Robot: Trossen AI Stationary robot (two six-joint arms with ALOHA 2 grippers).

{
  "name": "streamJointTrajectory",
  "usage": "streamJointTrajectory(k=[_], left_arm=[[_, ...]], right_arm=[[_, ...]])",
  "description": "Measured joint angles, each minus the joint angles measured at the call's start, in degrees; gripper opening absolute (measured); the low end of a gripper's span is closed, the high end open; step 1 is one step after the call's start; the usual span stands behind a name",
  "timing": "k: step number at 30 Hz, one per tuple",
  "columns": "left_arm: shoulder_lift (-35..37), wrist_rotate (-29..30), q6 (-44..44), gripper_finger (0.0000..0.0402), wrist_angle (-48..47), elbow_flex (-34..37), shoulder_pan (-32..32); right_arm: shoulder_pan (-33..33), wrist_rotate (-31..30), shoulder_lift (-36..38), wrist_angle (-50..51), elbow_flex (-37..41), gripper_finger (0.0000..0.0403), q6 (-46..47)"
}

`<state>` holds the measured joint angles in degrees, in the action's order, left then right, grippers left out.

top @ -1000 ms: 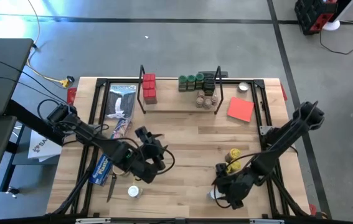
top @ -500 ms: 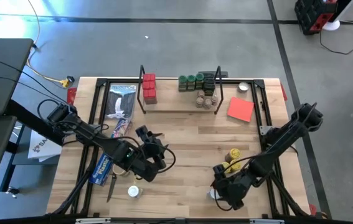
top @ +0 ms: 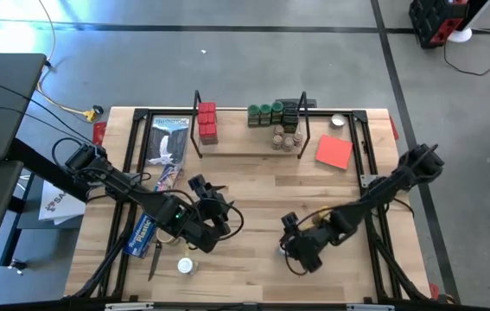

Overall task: Shelf spices
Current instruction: Put the white seasoning bottle on the shelf

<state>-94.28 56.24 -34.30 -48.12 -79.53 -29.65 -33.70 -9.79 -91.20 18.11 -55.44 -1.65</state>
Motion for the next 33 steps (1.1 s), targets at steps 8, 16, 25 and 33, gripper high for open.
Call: streamJointTrajectory(k=[8,16,25,33], left_arm=[[0.0,-0.2,0.0,0.0242,0.0,0.0,0.0],[0.0,-2.1,0.0,0.0242,-0.1,0.0,0.0],[0.0,-4.7,0.0,0.0242,0.0,0.0,0.0],[0.0,-4.7,-0.1,0.0242,0.1,0.0,0.0]], right_arm=[[8.9,0.7,-0.6,-4.1,0.0,0.0229,-13.1],[14.8,2.4,-1.3,-9.7,0.0,0.0229,-15.4],[15.2,2.9,1.3,-9.7,0.0,0.0229,-16.1],[15.4,3.1,-1.7,-12.2,0.0,0.0229,-15.2]])
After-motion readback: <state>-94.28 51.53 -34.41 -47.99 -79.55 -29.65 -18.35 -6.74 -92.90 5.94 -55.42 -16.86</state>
